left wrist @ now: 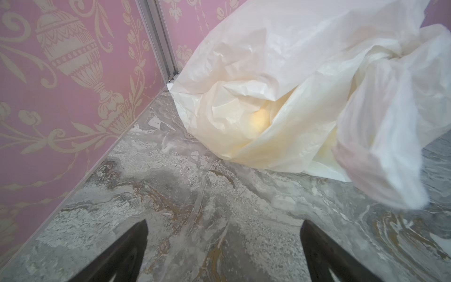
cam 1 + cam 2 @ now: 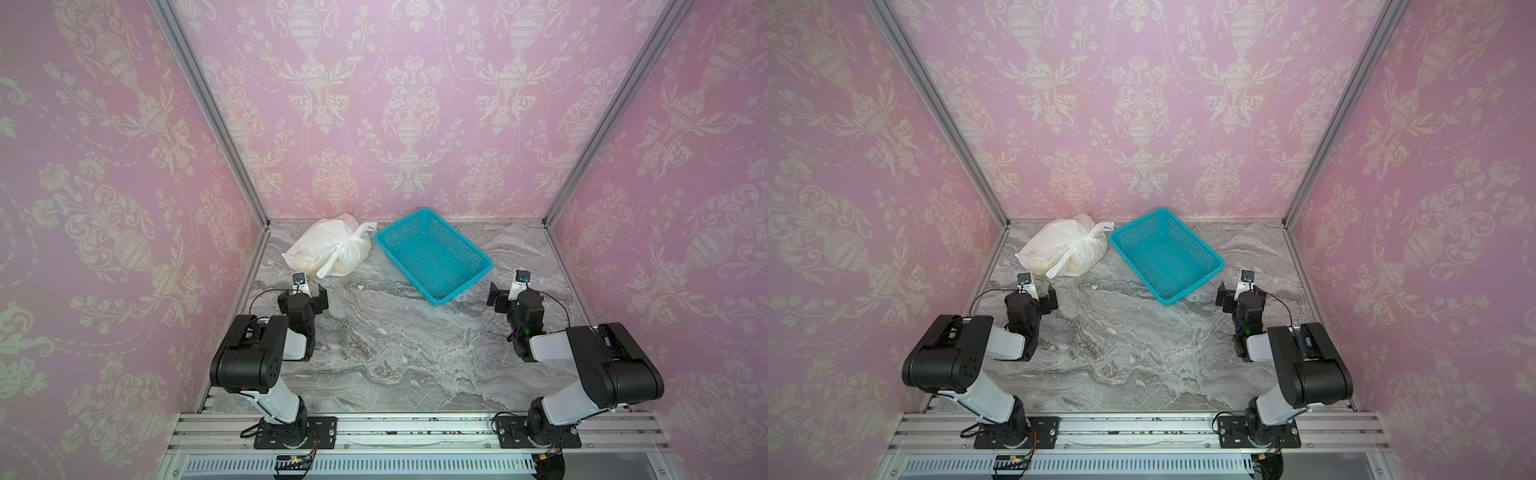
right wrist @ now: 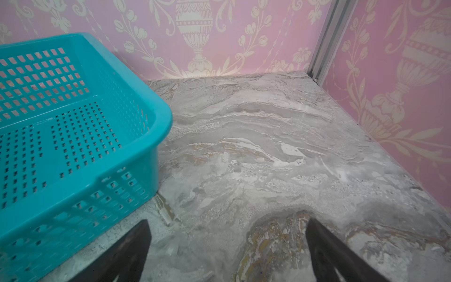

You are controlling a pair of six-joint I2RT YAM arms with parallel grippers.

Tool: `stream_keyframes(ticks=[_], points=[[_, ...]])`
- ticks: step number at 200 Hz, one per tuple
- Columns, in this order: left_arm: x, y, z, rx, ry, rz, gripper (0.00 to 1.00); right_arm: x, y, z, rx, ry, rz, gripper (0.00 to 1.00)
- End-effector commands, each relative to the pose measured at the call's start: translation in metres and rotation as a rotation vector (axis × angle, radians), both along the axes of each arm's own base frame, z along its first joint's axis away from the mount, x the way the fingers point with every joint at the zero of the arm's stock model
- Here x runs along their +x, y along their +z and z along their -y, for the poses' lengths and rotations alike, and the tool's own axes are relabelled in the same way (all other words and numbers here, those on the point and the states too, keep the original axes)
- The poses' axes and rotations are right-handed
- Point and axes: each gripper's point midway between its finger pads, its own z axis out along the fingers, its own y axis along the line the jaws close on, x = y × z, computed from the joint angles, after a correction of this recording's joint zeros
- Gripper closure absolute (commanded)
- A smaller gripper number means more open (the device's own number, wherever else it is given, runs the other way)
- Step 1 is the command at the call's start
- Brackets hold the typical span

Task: Untie the knot of the plastic bag and take out the fruit
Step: Move the plastic bag to the middle-left of the table.

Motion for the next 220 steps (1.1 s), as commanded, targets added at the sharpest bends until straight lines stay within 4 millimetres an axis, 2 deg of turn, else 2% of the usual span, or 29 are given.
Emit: stream_keyframes(ticks=[1,146,182,203,220], points=[[0.005,0.003,0.003,-0.007,-0.023,0.002,0.01,0.004,0.004,0.0,-0.014,0.008,0.006,0.0],[0.005,0.003,0.002,-0.007,-0.022,0.002,0.01,0.002,0.004,-0.002,-0.016,0.022,0.014,0.0],[0.005,0.004,0.003,-0.006,-0.024,0.004,0.01,-0.002,0.012,0.0,-0.021,0.005,0.045,0.0],[0.007,0.018,0.006,-0.001,-0.043,-0.01,0.01,-0.01,0.019,-0.006,-0.039,0.028,0.086,0.0],[0.006,0.042,0.005,0.011,-0.024,-0.041,0.01,-0.026,0.042,0.001,-0.113,-0.088,0.145,0.0]])
